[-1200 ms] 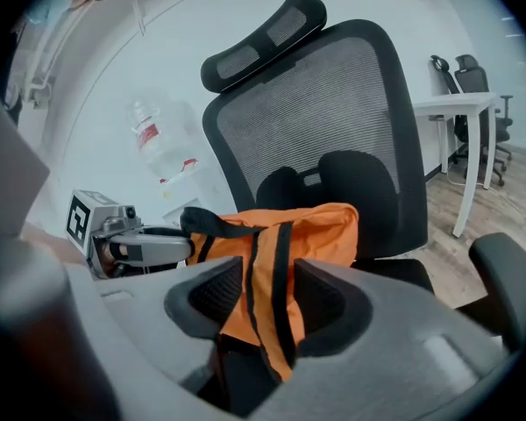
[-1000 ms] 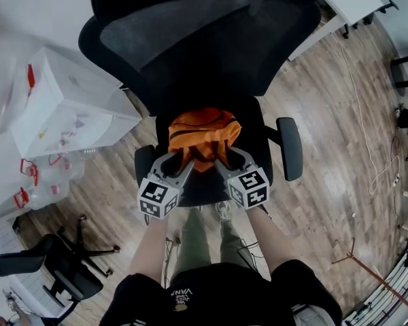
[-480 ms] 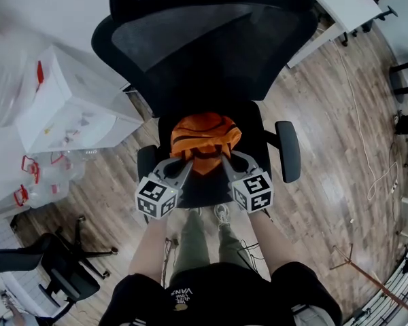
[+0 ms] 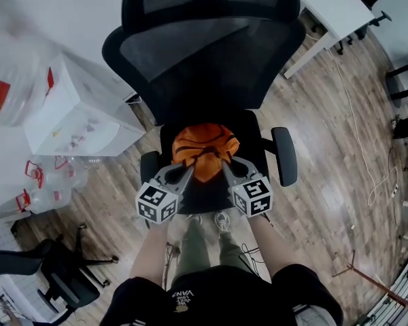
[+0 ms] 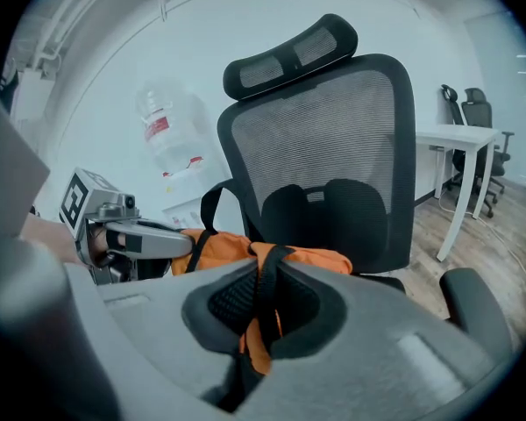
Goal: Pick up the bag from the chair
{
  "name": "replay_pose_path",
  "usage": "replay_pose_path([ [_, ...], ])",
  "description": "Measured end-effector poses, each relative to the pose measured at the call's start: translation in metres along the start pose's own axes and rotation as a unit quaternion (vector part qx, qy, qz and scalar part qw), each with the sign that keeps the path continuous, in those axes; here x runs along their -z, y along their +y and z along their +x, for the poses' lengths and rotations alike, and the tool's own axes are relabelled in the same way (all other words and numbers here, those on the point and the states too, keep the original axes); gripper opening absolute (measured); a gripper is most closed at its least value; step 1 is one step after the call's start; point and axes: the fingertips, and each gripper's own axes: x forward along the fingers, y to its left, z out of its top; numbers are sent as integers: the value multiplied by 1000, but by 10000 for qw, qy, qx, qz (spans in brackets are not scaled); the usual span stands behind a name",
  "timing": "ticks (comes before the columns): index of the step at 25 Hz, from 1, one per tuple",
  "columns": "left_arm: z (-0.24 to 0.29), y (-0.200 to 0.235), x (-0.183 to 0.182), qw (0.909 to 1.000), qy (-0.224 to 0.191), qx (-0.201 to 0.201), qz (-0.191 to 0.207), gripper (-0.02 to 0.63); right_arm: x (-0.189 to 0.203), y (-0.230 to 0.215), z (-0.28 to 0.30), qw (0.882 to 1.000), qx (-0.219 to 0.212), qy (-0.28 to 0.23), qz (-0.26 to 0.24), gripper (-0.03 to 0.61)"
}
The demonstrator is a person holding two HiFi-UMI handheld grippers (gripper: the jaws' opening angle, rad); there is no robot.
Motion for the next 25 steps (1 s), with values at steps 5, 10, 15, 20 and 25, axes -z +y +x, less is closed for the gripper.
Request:
replay_pose_path([
  [5, -5, -8, -14, 9999, -129, 39, 16, 20, -14, 2, -12, 9998, 78, -169, -40, 9],
  [10, -9, -15, -29, 9996, -258, 87, 86, 20, -29, 3, -22, 9993, 139, -331, -89, 9],
  [15, -14, -23, -44, 9992, -372, 140, 104, 20, -42, 4, -32, 9989, 146, -451, -67, 8],
  [20, -21, -35, -61, 9983, -518, 178, 201, 20, -60, 7, -49, 9978, 117, -654, -54, 8],
  [25, -33, -48, -82, 9969, -705, 175, 294, 20, -82, 14, -66, 9962, 73, -856, -103, 8],
])
